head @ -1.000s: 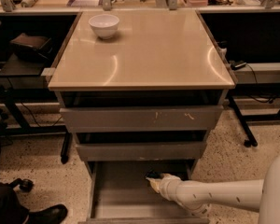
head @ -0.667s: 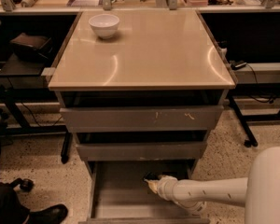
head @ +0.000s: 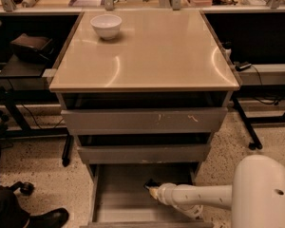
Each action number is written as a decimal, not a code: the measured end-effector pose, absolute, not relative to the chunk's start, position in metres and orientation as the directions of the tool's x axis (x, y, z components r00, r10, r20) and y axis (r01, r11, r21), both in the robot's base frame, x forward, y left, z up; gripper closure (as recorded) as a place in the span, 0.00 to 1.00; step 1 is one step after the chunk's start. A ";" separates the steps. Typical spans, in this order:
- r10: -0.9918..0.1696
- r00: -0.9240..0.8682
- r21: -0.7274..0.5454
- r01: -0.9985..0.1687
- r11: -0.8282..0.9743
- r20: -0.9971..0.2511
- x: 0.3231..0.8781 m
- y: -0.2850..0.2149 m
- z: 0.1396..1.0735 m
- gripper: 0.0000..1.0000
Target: Place rxbar blueberry into bottom drawer
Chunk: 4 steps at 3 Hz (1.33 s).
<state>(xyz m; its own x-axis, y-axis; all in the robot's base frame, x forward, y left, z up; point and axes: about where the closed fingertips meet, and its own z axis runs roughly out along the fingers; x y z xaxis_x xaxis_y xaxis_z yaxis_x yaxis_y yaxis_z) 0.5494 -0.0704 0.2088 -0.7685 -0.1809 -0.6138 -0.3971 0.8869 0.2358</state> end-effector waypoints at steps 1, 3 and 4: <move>-0.150 -0.782 0.257 -0.370 0.893 -0.605 0.555 -0.071 0.187 1.00; -0.077 -0.795 0.306 -0.318 0.897 -0.601 0.555 -0.077 0.167 1.00; 0.021 -0.795 0.375 -0.262 0.889 -0.607 0.551 -0.087 0.163 1.00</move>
Offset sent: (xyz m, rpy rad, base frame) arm 0.0139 -0.0035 -0.0460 0.0342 0.0199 -0.0588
